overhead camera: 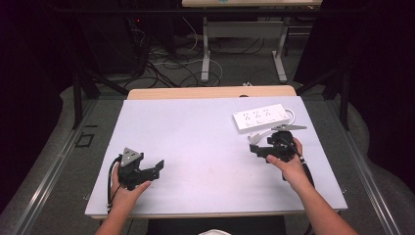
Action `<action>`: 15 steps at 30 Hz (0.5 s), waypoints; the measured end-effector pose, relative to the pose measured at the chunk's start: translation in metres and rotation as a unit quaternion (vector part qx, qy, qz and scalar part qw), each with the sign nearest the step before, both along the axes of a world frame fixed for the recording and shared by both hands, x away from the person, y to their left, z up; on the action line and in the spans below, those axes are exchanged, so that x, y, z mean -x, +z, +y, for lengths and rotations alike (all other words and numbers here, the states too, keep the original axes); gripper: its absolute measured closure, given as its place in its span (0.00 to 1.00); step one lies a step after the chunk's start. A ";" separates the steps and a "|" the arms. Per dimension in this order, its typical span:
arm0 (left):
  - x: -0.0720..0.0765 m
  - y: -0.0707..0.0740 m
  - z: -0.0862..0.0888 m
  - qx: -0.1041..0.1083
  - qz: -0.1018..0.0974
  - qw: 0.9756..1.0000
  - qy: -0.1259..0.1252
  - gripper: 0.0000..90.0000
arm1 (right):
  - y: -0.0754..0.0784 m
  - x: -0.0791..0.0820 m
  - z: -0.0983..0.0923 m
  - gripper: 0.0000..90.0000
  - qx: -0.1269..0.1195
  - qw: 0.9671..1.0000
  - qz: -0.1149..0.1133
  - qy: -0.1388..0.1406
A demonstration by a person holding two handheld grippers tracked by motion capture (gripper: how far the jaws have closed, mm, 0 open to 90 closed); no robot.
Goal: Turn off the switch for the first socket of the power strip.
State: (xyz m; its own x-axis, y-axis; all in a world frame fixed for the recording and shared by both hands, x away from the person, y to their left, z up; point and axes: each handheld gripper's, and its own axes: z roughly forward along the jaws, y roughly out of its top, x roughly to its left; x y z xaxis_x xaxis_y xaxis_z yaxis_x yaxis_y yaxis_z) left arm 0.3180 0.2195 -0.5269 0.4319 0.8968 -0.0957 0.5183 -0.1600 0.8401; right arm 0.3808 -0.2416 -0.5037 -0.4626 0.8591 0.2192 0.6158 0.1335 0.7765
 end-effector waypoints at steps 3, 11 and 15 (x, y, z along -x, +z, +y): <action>0.000 0.000 0.000 -0.002 0.000 1.000 -0.001 0.17 | -0.001 0.003 0.000 0.17 0.015 1.000 -0.005 0.001; 0.000 0.000 0.000 -0.003 0.004 1.000 0.000 0.17 | -0.005 0.010 -0.004 0.17 0.026 1.000 -0.002 0.003; -0.001 -0.001 0.000 -0.003 0.004 1.000 0.000 0.17 | -0.009 0.012 -0.008 0.18 0.021 1.000 0.009 0.001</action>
State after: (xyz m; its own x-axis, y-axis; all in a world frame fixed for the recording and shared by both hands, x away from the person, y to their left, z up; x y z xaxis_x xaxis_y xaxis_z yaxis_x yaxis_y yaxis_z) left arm 0.3185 0.2193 -0.5276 0.4304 0.8977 -0.0943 0.5253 -0.1642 0.8349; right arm 0.3692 -0.2492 -0.5124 -0.4604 0.8670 0.1906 0.6287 0.1668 0.7595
